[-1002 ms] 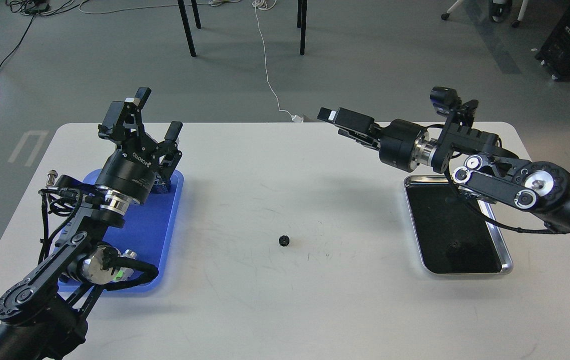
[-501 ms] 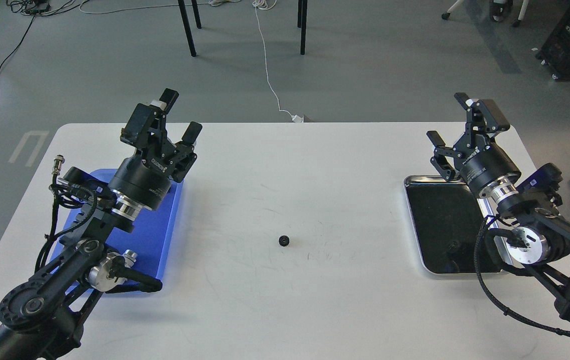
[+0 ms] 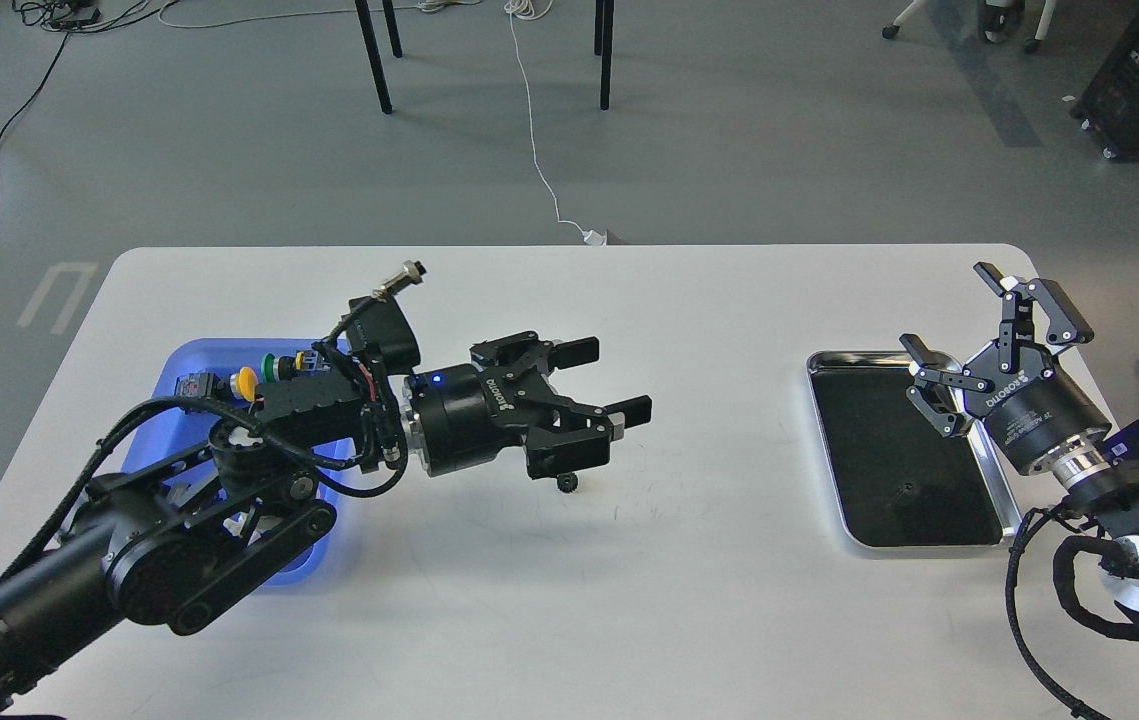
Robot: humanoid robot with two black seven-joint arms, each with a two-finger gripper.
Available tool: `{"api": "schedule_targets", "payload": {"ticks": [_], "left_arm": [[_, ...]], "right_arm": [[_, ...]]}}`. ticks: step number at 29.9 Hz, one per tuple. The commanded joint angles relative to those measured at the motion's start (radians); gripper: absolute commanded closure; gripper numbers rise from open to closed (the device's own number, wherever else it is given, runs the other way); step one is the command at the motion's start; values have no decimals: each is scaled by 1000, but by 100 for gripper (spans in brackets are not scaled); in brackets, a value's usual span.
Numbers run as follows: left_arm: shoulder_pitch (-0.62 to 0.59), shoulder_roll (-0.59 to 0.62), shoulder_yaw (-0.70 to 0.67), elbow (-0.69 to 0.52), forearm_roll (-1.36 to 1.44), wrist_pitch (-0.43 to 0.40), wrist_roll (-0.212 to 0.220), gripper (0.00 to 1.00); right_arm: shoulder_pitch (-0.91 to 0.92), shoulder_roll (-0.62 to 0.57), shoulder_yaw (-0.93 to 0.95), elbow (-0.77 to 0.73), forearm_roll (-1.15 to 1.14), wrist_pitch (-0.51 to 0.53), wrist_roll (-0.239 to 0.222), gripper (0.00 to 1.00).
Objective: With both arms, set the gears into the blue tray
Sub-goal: 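Grasp the black gear on the table with the left gripper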
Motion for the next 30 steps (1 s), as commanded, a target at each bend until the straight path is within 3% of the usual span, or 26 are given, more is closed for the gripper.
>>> {"api": "schedule_targets", "payload": {"ticks": [1, 6, 11, 30], "left_arm": [[-172, -6, 128, 63, 17, -49, 1, 2], [-324, -95, 335, 227, 17, -49, 1, 2], [-317, -124, 432, 290, 17, -51, 1, 4], [-202, -112, 438, 416, 17, -46, 1, 24]], "right_arm": [[0, -1, 1, 1, -1, -1, 0, 1], [1, -4, 6, -1, -3, -1, 0, 1], [-6, -20, 6, 5, -6, -2, 0, 1], [-7, -50, -5, 13, -17, -1, 0, 1]]}}
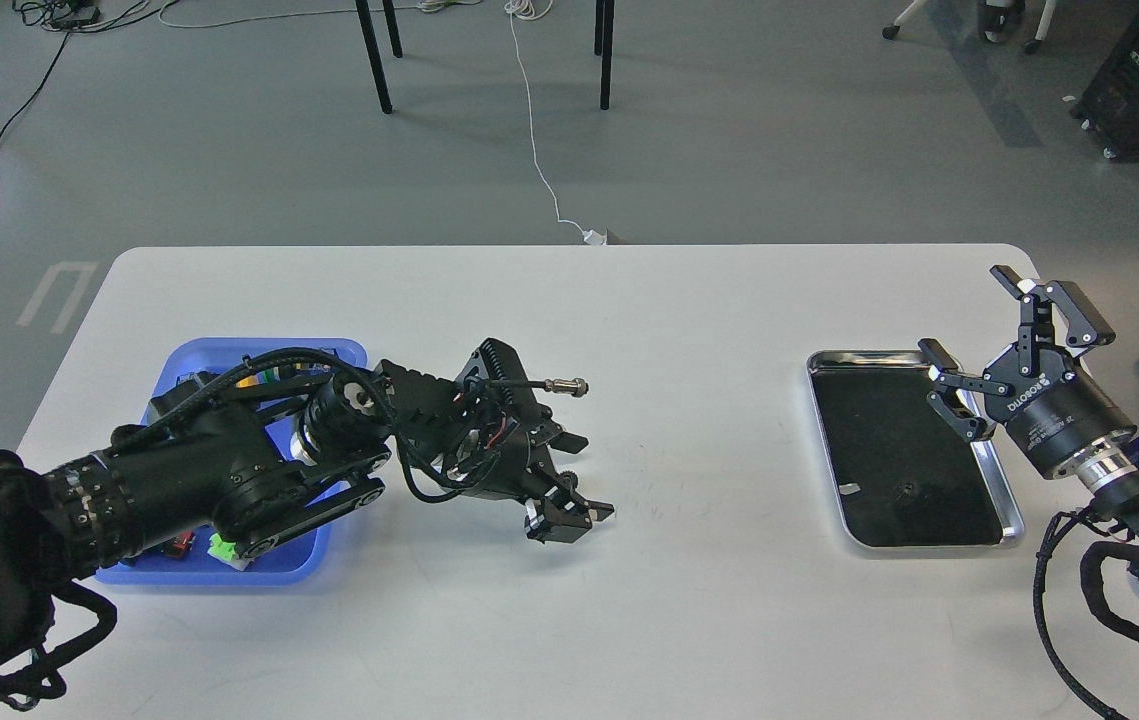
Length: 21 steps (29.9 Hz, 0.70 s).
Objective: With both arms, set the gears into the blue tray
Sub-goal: 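Grasp the black gear on the table with the left gripper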
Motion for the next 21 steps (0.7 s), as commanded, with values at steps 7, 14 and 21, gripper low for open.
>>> {"api": "schedule_targets", "payload": {"ticks": [7, 14, 21], "left_arm": [[7, 0, 1, 15, 0, 0, 0, 35], [10, 2, 1, 21, 0, 2, 0, 38], [20, 6, 1, 20, 0, 2, 0, 48]], "right_arm": [[-1, 0, -3, 0, 0, 0, 0, 1], [-11, 0, -2, 0, 0, 0, 0, 1], [-12, 0, -2, 0, 0, 0, 0, 1]]}}
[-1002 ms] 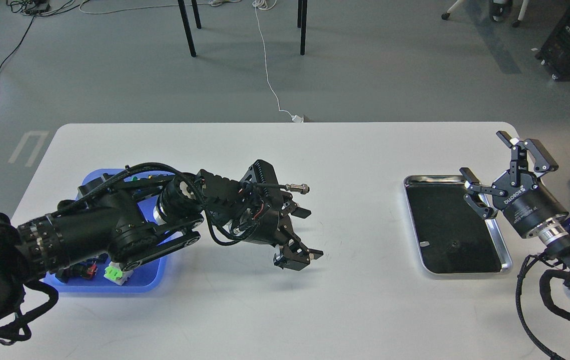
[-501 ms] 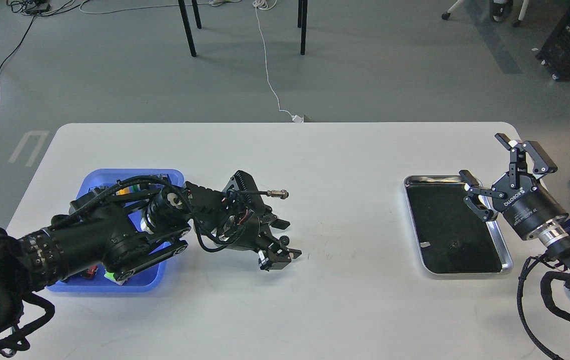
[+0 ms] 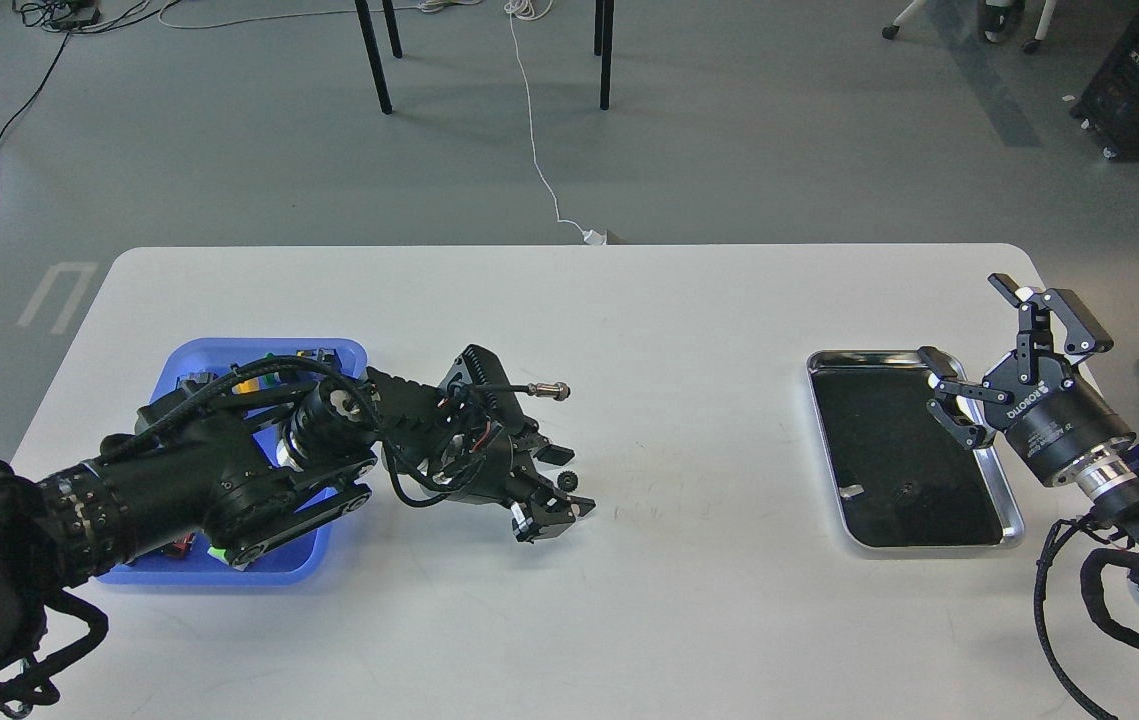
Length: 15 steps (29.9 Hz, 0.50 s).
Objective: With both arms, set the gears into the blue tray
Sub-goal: 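Grasp the black gear on the table with the left gripper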
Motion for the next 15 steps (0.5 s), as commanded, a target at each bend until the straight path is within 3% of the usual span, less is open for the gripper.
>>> {"api": "schedule_targets", "payload": {"ticks": [1, 9, 15], "left_arm": [[1, 2, 0, 0, 0, 0, 0, 49], [3, -12, 0, 17, 0, 0, 0, 72], [1, -8, -2, 17, 0, 3, 0, 77]], "right_arm": [[0, 0, 0, 0, 0, 0, 0, 1], [0, 0, 0, 1, 0, 0, 0, 1], [-3, 0, 2, 0, 0, 0, 0, 1]]}}
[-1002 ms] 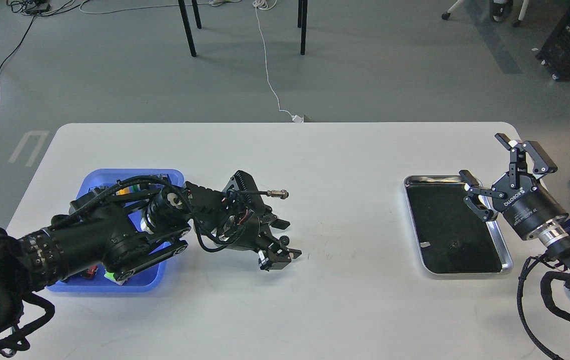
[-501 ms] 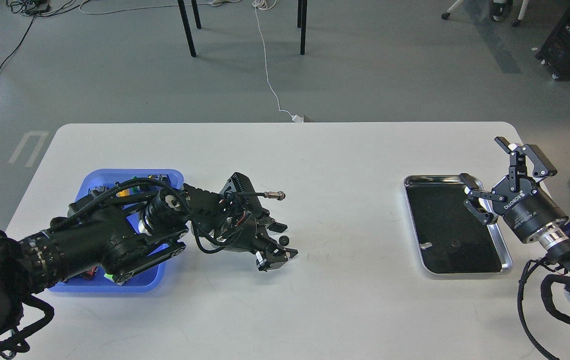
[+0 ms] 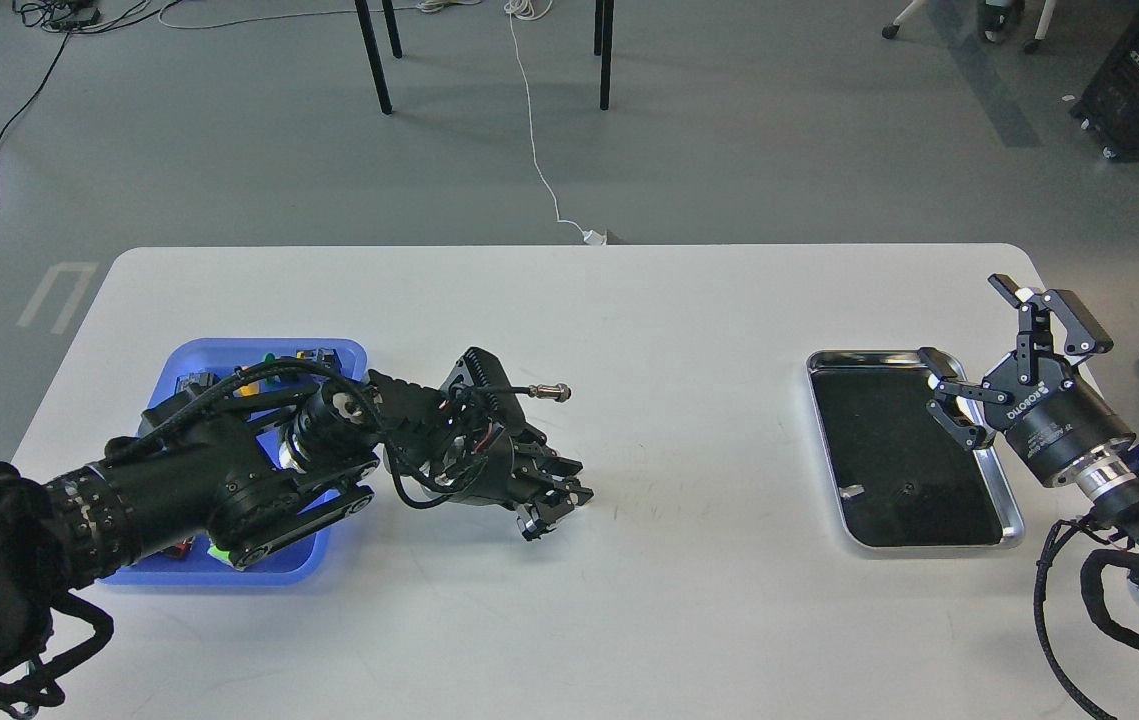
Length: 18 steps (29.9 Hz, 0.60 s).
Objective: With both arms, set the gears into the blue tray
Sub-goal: 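Grasp the black gear on the table with the left gripper, then place the black gear into the blue tray with the left gripper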
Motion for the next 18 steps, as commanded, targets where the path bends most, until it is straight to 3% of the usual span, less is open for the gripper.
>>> {"api": "schedule_targets", "payload": {"ticks": [1, 3, 9, 13, 18], "left_arm": [[-1, 5, -2, 0, 0, 1, 0, 79], [-3, 10, -2, 0, 0, 4, 0, 83], [-12, 43, -20, -23, 0, 9, 0, 83], [-23, 152, -86, -139, 0, 2, 0, 83], [-47, 379, -111, -273, 0, 4, 0, 82]], "right_arm": [[-2, 0, 1, -1, 0, 0, 0, 1], [-2, 0, 1, 0, 0, 0, 0, 1], [-5, -1, 4, 2, 0, -1, 0, 1], [-5, 0, 7, 2, 0, 0, 0, 1], [-5, 2, 7, 2, 0, -1, 0, 1]]}}
